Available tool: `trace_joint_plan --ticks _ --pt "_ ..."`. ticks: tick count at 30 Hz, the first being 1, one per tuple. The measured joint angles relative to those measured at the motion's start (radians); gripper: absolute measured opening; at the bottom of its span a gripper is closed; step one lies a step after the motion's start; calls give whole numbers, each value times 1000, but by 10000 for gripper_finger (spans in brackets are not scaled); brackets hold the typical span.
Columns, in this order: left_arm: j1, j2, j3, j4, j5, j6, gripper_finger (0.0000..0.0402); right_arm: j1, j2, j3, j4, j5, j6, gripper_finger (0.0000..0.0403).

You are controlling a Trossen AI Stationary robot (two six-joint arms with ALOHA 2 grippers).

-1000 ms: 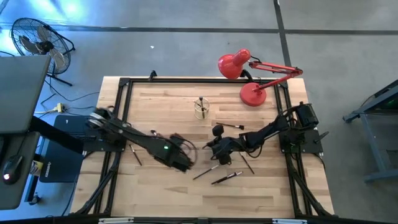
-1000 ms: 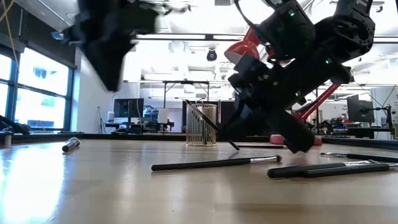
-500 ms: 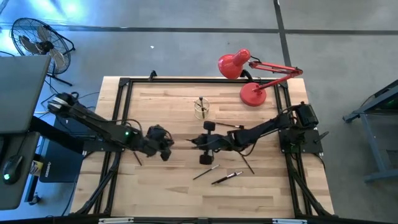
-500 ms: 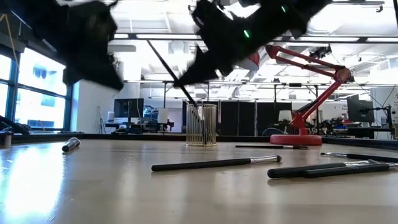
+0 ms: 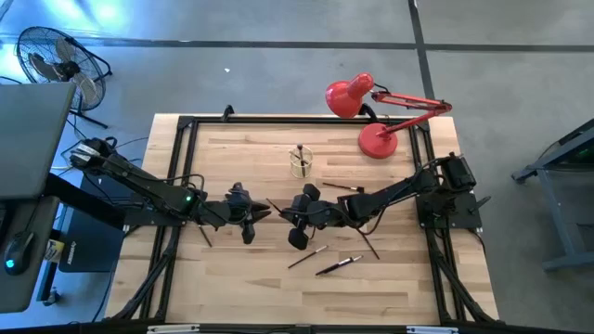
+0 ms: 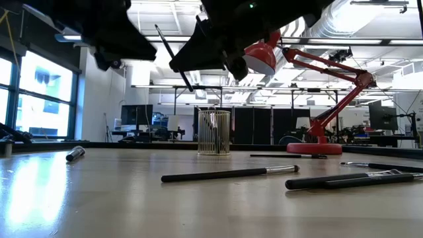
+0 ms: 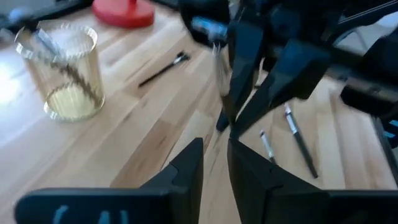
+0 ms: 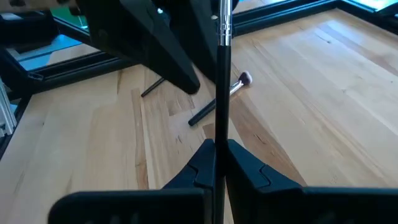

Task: Pick & Place Makeup Brushes
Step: Put the eyeshadow brush into the makeup brush holder

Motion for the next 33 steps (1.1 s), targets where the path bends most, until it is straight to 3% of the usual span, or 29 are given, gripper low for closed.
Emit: trace_joint_plan --ticks 7,13,33 --pt "9 3 0 98 20 82 134 48 -1 0 16 113 0 11" --pt "16 5 0 150 -26 82 168 54 -2 0 60 123 -11 11" --pt "74 10 0 276 -45 3 169 27 -2 0 217 163 -49 13"
